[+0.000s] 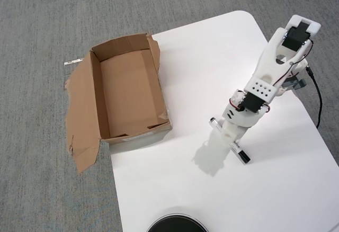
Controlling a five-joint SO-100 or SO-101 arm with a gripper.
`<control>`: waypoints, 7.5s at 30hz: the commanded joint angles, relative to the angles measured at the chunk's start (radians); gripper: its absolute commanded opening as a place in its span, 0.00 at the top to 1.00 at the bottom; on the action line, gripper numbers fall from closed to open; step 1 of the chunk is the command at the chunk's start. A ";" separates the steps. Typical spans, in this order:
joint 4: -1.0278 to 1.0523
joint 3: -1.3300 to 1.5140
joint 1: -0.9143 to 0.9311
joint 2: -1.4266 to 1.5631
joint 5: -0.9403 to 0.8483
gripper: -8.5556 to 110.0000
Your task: Grasp a pen and put it in the box.
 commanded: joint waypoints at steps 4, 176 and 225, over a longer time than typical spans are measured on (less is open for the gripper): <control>-0.008 -0.028 -0.001 -0.064 0.041 0.69; -0.333 -0.504 -0.203 -0.285 0.033 0.70; -0.345 -0.535 0.076 -0.528 -0.173 0.70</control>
